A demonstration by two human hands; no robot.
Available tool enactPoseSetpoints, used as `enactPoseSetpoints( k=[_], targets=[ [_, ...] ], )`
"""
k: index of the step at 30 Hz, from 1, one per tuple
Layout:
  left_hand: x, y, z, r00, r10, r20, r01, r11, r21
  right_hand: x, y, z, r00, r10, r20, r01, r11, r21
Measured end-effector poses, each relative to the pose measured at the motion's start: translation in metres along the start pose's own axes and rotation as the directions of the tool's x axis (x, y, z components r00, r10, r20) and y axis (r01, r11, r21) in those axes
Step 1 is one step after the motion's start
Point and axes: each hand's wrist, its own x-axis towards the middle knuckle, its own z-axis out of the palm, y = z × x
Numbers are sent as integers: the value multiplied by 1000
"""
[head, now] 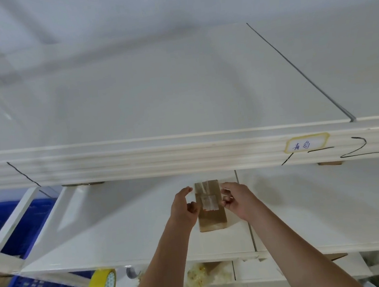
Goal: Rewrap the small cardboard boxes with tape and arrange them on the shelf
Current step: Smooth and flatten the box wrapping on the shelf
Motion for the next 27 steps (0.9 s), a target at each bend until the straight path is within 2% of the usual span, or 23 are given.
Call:
enactPoseSetpoints(
  k=[3,7,12,16,22,27],
  targets=[
    [1,3,-5,998,-68,-4,68,997,-44,4,2,-3,999,32,14,-32,999,-1],
    [4,3,-6,993,-102,52,108,983,-149,4,5,-2,996,59,63,-66,990,128],
    [7,4,-4,992,-75,106,93,981,-171,4,1,1,996,41,82,-60,969,240],
    [8,-4,7,994,4,108,17,981,-194,10,5,15,997,-17,81,-7,959,284],
    [13,-20,19,995,48,91,-45,998,-31,16,23,28,993,-101,-57,113,949,293],
    [24,-27,23,996,64,63,-69,995,77,21,25,32,992,-103,-68,115,971,209]
  ],
)
